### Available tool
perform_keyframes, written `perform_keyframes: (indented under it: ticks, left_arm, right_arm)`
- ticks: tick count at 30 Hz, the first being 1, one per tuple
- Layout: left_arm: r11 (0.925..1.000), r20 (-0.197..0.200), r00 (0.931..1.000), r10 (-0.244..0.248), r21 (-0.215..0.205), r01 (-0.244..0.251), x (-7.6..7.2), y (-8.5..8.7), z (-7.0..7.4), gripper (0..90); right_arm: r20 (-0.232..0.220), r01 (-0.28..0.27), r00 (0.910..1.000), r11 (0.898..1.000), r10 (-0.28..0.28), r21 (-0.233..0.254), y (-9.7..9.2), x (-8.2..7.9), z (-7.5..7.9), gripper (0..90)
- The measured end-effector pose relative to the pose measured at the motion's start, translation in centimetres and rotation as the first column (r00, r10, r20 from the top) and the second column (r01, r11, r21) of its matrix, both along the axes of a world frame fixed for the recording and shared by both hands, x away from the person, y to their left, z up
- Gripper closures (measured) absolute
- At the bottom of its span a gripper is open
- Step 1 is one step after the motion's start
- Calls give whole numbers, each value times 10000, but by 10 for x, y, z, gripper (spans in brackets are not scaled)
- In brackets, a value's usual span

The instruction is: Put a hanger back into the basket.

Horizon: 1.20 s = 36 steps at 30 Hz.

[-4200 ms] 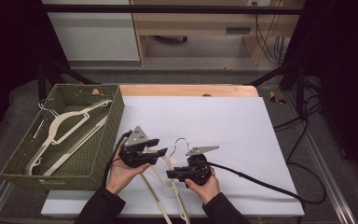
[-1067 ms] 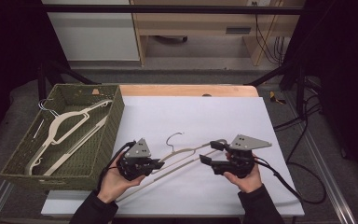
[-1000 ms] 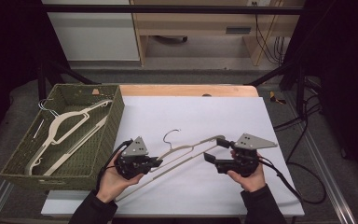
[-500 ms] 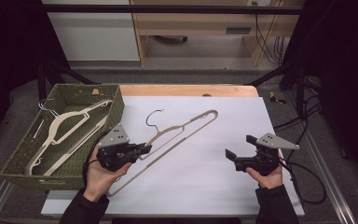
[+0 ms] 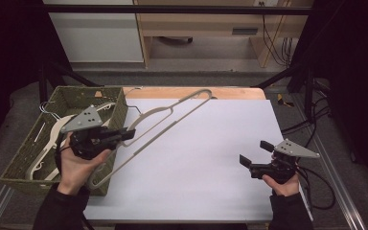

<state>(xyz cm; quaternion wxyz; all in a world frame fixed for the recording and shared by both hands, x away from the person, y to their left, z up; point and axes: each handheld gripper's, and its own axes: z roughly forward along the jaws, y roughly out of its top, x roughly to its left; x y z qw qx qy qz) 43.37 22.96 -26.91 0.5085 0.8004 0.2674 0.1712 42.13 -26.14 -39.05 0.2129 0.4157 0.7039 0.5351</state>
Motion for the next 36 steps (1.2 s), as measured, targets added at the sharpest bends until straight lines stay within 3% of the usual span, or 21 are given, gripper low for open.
perform_keyframes:
  ticks: [8,15,23,30,36]
  left_arm:
    - [9976,163,9976,673,178,-675,15,34,14,867]
    - [9879,125,9892,1460,506,-1465,31,68,20,867]
    - [9794,82,9818,1900,689,-1901,43,98,16,867]
    - [9772,135,9809,1939,859,-1944,51,122,9,867]
    - [9716,-41,9754,2205,888,-2193,58,142,0,866]
  right_arm:
    - [14,23,10000,10000,-23,69,-2,0,-1,23]
    - [-31,76,10000,9999,-75,117,-4,1,-2,28]
    - [-24,69,10000,9999,-69,98,-4,1,-2,29]
    - [-84,85,9999,10000,-84,53,-3,2,-3,30]
    - [-116,58,9999,10000,-57,47,-3,2,-3,30]
